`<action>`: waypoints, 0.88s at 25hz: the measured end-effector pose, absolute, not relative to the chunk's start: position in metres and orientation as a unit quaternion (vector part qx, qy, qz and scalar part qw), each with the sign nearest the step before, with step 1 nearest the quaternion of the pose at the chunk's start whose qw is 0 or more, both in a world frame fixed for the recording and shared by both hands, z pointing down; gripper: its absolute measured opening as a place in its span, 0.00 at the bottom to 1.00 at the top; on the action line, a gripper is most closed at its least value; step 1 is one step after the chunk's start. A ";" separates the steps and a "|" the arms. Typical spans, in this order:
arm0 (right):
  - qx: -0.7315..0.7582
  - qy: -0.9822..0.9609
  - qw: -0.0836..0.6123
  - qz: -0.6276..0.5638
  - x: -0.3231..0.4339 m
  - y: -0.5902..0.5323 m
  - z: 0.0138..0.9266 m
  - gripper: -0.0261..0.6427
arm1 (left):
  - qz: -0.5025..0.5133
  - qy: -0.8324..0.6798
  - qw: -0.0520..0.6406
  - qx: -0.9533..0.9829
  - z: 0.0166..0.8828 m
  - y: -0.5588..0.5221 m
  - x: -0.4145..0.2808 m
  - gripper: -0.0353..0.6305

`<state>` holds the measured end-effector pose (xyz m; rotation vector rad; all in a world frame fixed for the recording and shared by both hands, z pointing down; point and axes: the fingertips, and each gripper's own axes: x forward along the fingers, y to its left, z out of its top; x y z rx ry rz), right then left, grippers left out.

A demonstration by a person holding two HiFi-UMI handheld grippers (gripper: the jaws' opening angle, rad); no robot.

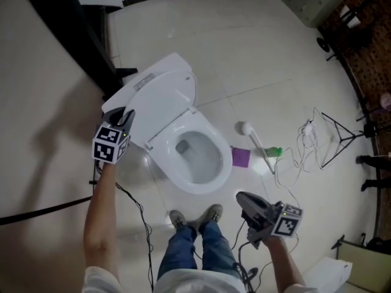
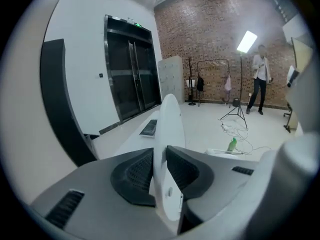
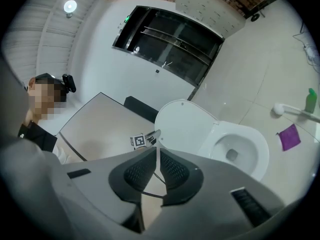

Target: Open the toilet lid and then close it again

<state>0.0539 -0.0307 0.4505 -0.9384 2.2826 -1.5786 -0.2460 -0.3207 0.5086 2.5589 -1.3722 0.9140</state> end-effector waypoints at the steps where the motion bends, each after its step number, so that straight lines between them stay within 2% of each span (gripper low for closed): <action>1: -0.320 0.775 0.110 -0.534 0.054 -0.029 0.448 0.06 | 0.297 -0.446 0.048 0.843 0.510 -0.321 -0.245 0.15; 7: -0.347 0.785 0.127 -0.497 0.061 -0.035 0.429 0.06 | 0.226 -0.448 0.055 0.863 0.491 -0.310 -0.258 0.18; 11: -0.407 0.809 0.124 -0.406 0.079 -0.047 0.406 0.06 | 0.162 -0.475 0.046 0.864 0.442 -0.270 -0.281 0.18; 13: -0.441 0.831 0.093 -0.326 0.086 -0.052 0.392 0.06 | 0.131 -0.466 0.043 0.874 0.413 -0.239 -0.279 0.18; 17: -0.471 0.865 -0.013 -0.170 0.082 -0.060 0.364 0.06 | 0.105 -0.418 0.021 0.902 0.360 -0.170 -0.239 0.18; 22: -0.447 0.887 -0.079 -0.081 0.056 -0.053 0.334 0.06 | 0.082 -0.361 -0.016 0.929 0.313 -0.093 -0.176 0.18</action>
